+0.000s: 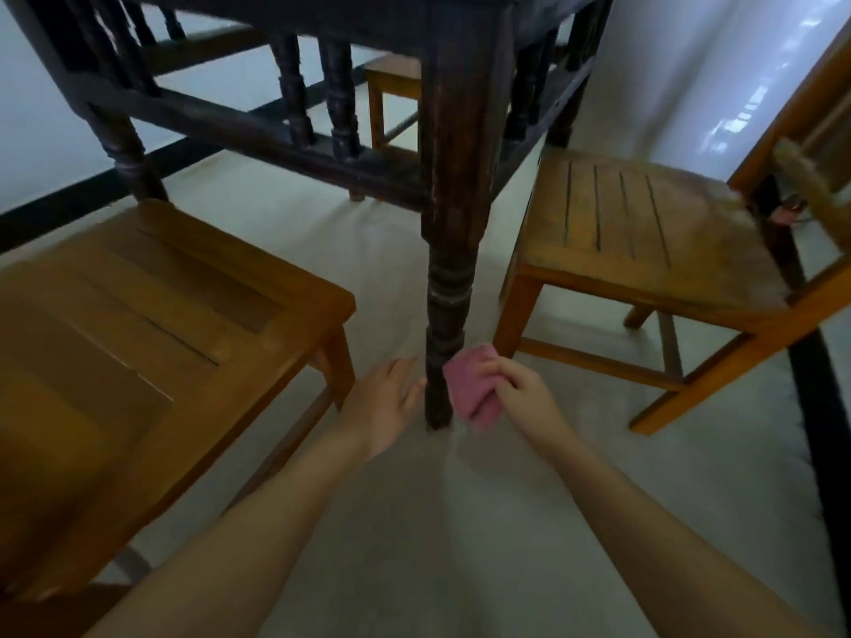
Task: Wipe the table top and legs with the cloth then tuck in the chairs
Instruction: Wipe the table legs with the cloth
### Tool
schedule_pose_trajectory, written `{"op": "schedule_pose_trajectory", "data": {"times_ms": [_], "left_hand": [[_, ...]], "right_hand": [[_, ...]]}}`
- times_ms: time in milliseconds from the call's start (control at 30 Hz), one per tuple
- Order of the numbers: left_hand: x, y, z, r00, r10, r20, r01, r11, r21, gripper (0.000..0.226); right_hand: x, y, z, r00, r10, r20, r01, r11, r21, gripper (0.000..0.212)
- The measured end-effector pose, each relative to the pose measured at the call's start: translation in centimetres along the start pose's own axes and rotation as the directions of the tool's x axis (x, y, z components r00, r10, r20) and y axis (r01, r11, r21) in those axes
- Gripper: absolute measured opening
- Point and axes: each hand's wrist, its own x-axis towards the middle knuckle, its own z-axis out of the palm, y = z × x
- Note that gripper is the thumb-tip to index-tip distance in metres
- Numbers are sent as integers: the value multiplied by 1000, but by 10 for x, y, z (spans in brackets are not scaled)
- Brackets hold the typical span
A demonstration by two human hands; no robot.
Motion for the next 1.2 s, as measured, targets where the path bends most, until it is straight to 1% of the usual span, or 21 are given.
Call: {"op": "schedule_pose_trajectory", "data": {"times_ms": [133, 200, 300, 400, 433, 533, 633, 767, 867, 967, 1100, 1133, 1200], "left_hand": [[-21, 41, -66, 1000, -23, 3, 23, 999, 48, 47], [-33, 62, -102, 999, -50, 3, 50, 996, 75, 48], [-49, 90, -160, 997, -69, 31, 67, 996, 60, 49], [-64, 113, -221, 994, -96, 56, 94, 995, 47, 51], [-68, 121, -242, 992, -111, 63, 108, 993, 49, 51], [-76, 148, -305, 993, -107, 47, 105, 994, 42, 50], [-73, 171, -365, 996, -80, -26, 81, 996, 37, 48], [-51, 189, -425, 996, -42, -84, 47, 997, 59, 47], [-26, 192, -446, 996, -19, -88, 24, 998, 56, 47], [3, 195, -445, 1000, 8, -26, -6, 997, 77, 47], [50, 201, -417, 999, 29, 40, -34, 989, 147, 48], [62, 201, -407, 999, 19, 49, -27, 984, 176, 49], [82, 200, -390, 996, -46, 70, 29, 972, 231, 50]], "right_hand": [[-31, -74, -27, 999, 22, 30, -23, 999, 36, 23], [-47, -116, -40, 997, 31, 64, -37, 996, 83, 25], [-69, -183, -59, 995, 48, 88, -61, 988, 140, 26], [-87, -248, -76, 994, 44, 97, -54, 993, 100, 16], [-92, -268, -82, 995, 37, 94, -45, 995, 86, 16], [-103, -332, -103, 995, 28, 96, -32, 999, 40, 26], [-101, -388, -124, 997, 59, 50, -63, 993, 101, 38], [-85, -448, -145, 990, 138, -11, -136, 984, 112, 56], [-65, -470, -155, 975, 206, -77, -193, 970, 145, 56], [-38, -477, -168, 956, 268, -121, -243, 952, 185, 54], [15, -482, -187, 939, 282, -195, -256, 955, 147, 51], [32, -482, -190, 944, 269, -193, -246, 960, 137, 51], [65, -482, -194, 956, 240, -168, -228, 970, 90, 51]]}}
